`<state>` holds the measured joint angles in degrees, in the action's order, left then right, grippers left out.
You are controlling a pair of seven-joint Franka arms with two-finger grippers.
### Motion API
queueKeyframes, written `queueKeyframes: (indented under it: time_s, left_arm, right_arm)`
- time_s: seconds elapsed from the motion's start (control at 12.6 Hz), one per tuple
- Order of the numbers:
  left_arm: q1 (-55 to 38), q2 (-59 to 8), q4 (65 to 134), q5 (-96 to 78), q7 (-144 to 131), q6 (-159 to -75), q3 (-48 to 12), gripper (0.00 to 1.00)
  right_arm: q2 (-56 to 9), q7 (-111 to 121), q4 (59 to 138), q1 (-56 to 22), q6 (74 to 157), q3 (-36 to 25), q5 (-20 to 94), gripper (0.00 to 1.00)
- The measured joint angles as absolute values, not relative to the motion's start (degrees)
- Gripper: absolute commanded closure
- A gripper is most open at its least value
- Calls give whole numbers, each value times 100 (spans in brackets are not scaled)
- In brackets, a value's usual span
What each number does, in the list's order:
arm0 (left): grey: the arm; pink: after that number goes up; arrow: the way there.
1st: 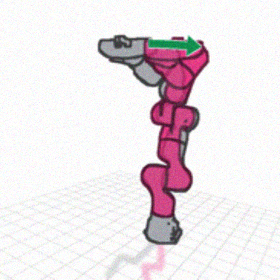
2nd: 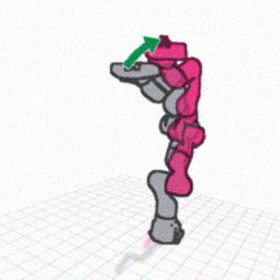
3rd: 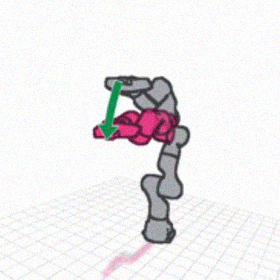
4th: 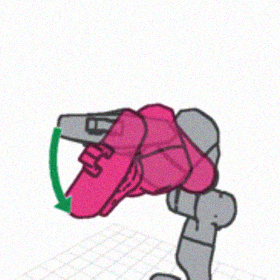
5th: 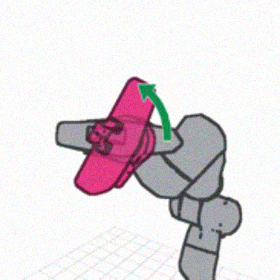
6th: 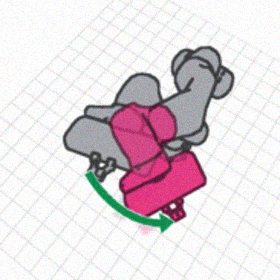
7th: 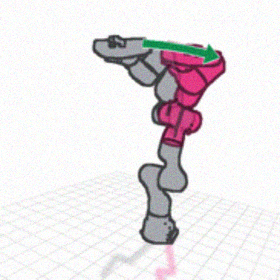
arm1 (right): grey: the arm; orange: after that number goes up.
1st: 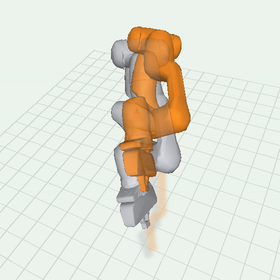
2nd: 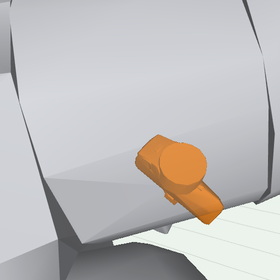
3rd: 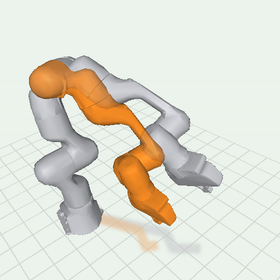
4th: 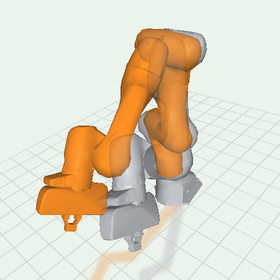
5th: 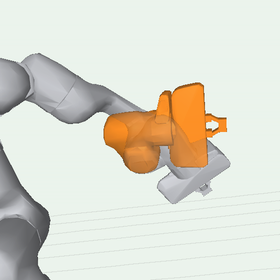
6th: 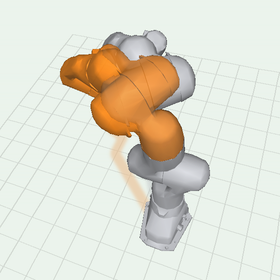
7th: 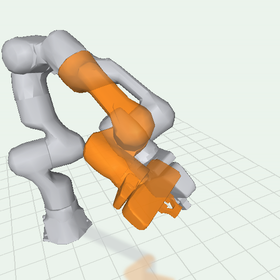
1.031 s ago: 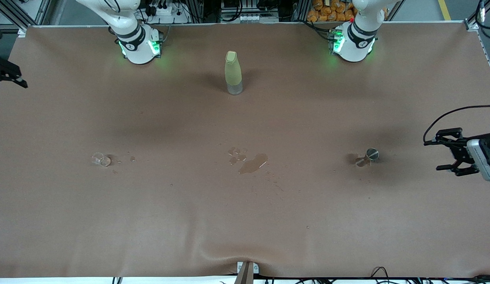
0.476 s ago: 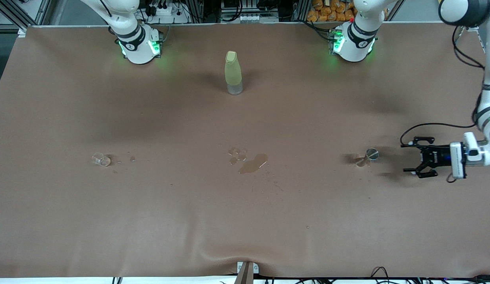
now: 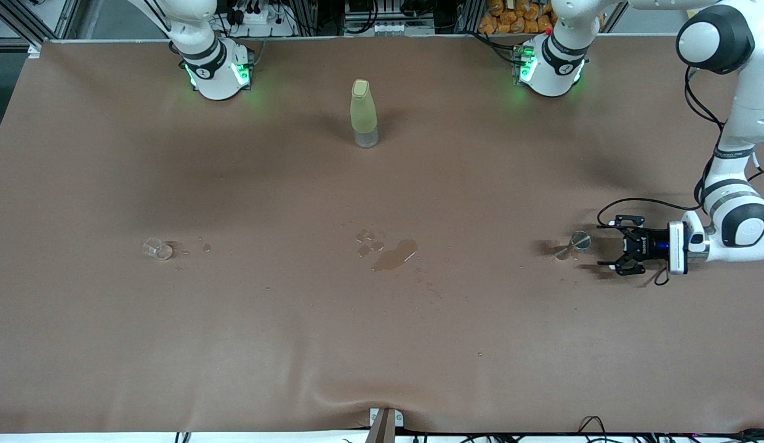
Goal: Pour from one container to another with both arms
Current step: 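Lower the left gripper around the steel jigger and close it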
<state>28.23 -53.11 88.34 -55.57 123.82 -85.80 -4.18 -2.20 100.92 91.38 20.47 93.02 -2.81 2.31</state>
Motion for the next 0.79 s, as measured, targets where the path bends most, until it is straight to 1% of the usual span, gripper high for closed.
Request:
queueKeyframes:
  time_s: [0.4, 0.79]
  left_arm:
    - [2744, -5534, 8850, -6071, 12625, -8524, -558, 0]
    - [2510, -5630, 8856, -6327, 12955, -8525, -579, 0]
  right_arm:
    - [-878, 11341, 9208, 1925, 9630, -943, 1116, 0]
    - [-1804, 12941, 9237, 1520, 9776, -1737, 2506, 0]
